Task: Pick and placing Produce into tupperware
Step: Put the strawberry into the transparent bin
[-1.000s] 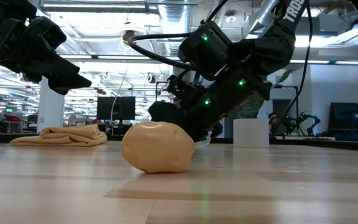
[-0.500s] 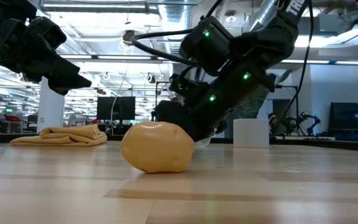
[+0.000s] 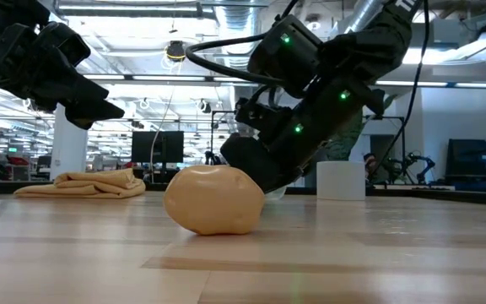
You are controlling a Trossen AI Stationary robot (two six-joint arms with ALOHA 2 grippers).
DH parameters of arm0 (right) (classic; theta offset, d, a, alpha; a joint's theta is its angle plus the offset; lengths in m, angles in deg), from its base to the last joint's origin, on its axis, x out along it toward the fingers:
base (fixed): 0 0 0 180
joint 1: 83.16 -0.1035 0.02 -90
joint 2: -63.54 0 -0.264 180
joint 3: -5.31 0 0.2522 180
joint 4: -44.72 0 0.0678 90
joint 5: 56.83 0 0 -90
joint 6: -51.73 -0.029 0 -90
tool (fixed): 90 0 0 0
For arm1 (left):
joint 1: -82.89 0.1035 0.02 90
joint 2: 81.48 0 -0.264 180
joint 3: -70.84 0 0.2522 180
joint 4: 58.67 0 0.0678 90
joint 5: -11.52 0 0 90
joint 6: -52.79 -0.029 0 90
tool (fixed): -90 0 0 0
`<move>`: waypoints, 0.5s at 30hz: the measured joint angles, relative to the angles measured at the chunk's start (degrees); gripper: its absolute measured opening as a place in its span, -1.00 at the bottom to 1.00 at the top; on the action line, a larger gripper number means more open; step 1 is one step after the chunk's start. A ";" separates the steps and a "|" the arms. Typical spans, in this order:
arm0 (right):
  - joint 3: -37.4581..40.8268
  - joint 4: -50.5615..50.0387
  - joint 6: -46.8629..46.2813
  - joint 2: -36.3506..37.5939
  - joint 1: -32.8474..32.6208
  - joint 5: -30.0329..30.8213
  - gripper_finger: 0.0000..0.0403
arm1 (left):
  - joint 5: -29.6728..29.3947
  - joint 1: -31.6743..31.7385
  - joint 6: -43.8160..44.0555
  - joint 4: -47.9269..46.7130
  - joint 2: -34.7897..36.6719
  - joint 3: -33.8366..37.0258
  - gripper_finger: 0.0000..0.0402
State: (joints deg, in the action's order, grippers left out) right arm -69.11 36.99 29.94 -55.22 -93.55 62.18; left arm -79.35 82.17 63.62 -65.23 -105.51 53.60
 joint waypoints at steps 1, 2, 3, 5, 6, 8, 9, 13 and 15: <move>0.00 -0.03 0.00 0.00 0.00 0.03 -0.26 | 0.01 -0.01 0.00 0.01 0.00 0.00 0.32; 0.00 -0.04 0.00 0.00 0.00 0.03 -0.26 | 0.00 0.00 0.00 0.01 0.00 0.00 0.32; 0.00 -0.05 0.00 0.00 -0.03 0.03 -0.27 | 0.00 -0.01 0.00 0.01 0.00 0.00 0.32; -0.02 -0.07 0.01 0.02 -0.03 0.03 -0.29 | 0.00 0.01 0.00 0.01 0.00 0.00 0.32; -0.02 -0.05 0.27 0.02 -0.03 0.03 -0.29 | 0.00 0.01 0.00 0.01 0.00 0.00 0.32; -0.07 -0.07 0.84 0.02 -0.09 0.03 -0.30 | 0.00 0.01 0.00 0.01 0.00 0.00 0.32; -0.07 -0.20 0.89 0.33 -0.09 -0.05 -0.30 | 0.00 0.00 0.00 0.01 0.01 0.00 0.32; 0.12 -1.85 2.11 2.08 -0.16 -0.53 -0.27 | 0.02 0.01 -0.06 -0.01 0.00 0.00 0.32; 0.31 -3.06 2.98 3.44 -0.37 -0.78 -0.27 | 0.00 -0.01 -0.07 -0.01 0.02 0.02 0.32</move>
State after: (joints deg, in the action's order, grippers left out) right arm -68.81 33.92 32.93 -51.78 -93.92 61.40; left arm -79.35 82.16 63.56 -65.25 -105.49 53.62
